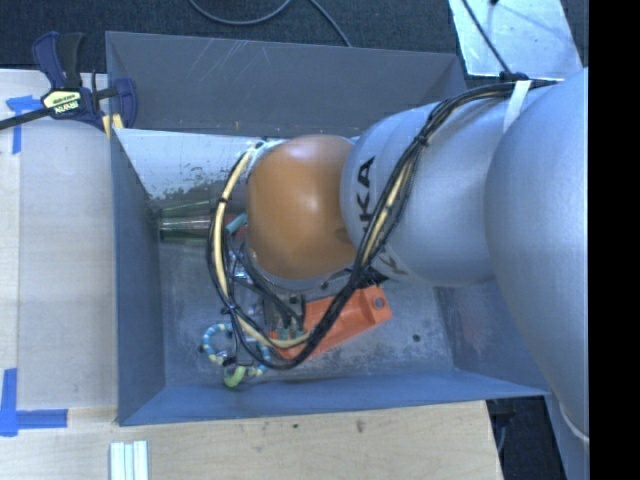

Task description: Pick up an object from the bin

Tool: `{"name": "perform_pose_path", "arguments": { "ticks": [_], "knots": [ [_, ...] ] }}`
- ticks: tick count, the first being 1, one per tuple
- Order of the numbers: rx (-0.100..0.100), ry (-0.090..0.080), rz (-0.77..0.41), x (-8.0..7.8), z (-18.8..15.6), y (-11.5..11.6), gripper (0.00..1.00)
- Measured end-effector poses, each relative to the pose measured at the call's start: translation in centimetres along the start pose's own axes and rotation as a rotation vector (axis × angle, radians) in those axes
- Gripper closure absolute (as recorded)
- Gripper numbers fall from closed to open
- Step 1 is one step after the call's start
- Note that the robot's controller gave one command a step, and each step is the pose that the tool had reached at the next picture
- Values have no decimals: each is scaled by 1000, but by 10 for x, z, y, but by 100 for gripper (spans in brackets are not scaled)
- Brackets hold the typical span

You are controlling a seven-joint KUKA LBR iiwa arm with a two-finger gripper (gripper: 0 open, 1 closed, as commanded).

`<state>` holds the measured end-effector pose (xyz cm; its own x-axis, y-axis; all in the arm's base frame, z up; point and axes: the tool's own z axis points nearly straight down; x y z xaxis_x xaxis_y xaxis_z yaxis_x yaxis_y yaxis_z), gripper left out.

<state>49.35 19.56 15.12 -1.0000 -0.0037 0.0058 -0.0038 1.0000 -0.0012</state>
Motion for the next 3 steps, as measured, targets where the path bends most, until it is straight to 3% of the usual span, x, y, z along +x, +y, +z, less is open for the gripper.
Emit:
{"name": "perform_pose_path", "arguments": {
  "ticks": [1, 2, 3],
  "knots": [
    [-2, -8, 4, -2, -5, -1, 0],
    [-1, -7, -158, 2, 78, -66, 100],
    [-1, -7, -157, 2, 78, -66, 100]
  ]
}}
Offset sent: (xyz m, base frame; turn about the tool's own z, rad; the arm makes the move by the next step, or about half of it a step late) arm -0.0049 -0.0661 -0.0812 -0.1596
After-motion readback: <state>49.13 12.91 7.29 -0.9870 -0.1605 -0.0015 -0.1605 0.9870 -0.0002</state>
